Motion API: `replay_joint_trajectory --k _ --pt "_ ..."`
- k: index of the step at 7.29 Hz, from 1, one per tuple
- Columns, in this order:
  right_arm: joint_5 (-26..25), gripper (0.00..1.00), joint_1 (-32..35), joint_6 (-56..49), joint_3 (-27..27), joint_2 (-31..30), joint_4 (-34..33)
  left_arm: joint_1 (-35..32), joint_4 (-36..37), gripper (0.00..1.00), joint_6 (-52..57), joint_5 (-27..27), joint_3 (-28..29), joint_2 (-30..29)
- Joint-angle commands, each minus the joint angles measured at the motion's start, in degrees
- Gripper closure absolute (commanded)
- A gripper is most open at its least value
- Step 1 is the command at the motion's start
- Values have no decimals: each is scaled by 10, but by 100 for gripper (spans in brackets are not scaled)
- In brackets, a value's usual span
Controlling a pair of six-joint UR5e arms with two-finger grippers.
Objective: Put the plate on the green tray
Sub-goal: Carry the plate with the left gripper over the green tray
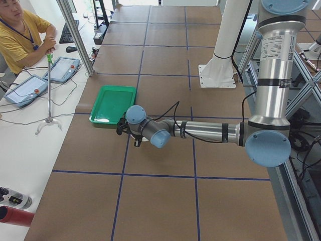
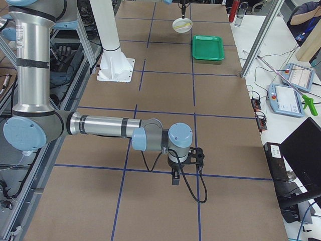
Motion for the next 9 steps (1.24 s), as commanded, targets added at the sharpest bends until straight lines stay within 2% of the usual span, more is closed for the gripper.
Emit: replay_joint_trajectory --k 1,3,7,9 --pt "0 0 0 0 0 1 0 -20 43 100 -2 -38 101 -125" --pt "0 0 0 0 0 0 0 -21 92 100 -2 -68 182 -208" --pt "0 0 0 0 0 0 0 -18 88 100 -5 -91 325 -338" --pt "0 0 0 0 0 0 0 8 48 100 -19 -96 372 -368"
